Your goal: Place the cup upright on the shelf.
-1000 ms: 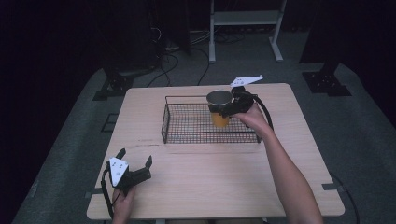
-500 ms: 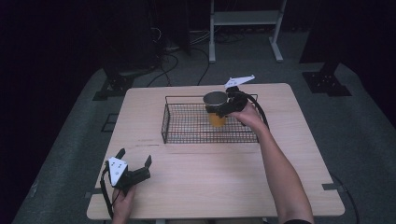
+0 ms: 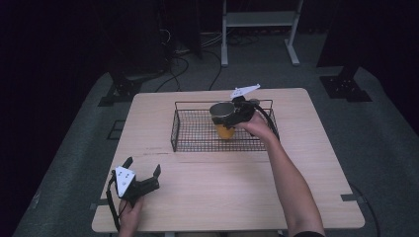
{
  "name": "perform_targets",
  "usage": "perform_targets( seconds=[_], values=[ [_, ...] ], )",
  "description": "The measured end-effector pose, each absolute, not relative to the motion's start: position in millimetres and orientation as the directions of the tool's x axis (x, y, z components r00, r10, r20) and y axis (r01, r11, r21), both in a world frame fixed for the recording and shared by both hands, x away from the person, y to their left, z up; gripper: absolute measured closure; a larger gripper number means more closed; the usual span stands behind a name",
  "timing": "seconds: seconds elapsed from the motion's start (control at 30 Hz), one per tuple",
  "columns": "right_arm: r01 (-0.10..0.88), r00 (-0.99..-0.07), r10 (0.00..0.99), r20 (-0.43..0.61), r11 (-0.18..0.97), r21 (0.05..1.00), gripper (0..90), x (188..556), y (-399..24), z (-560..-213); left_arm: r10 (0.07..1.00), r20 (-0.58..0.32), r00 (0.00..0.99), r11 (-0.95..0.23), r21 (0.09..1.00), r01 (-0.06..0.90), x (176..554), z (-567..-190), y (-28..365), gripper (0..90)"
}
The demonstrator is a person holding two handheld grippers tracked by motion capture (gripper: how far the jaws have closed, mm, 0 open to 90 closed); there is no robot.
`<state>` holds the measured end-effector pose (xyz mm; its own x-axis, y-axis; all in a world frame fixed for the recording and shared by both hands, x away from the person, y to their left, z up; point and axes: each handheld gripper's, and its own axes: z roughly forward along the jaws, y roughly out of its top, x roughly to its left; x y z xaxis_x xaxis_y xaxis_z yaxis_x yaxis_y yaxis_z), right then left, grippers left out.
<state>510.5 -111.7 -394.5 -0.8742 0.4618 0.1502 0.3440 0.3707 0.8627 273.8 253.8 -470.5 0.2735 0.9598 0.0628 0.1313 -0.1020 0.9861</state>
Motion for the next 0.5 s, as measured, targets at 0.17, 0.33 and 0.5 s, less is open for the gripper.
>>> perform_targets(
  seconds=[0.17, 0.33, 0.5],
  values=[
    [0.336, -0.873, 0.468, 0.138, 0.37, 0.866, 11.9, 512.2, -113.8, -397.6, 0.961, 0.059, 0.27, -0.099, 0.986, 0.134, 274.1, -470.4, 254.2, 0.0],
    [0.342, -0.867, 0.482, 0.127, 0.39, 0.855, 11.9, 514.9, -116.3, -403.9, 0.96, 0.063, 0.272, -0.102, 0.986, 0.132, 274.0, -470.5, 253.7, 0.0],
    [0.333, -0.866, 0.487, 0.113, 0.393, 0.857, 11.9, 516.7, -116.8, -407.4, 0.961, 0.062, 0.271, -0.102, 0.986, 0.133, 274.0, -470.5, 253.7, 0.0]
  ],
)
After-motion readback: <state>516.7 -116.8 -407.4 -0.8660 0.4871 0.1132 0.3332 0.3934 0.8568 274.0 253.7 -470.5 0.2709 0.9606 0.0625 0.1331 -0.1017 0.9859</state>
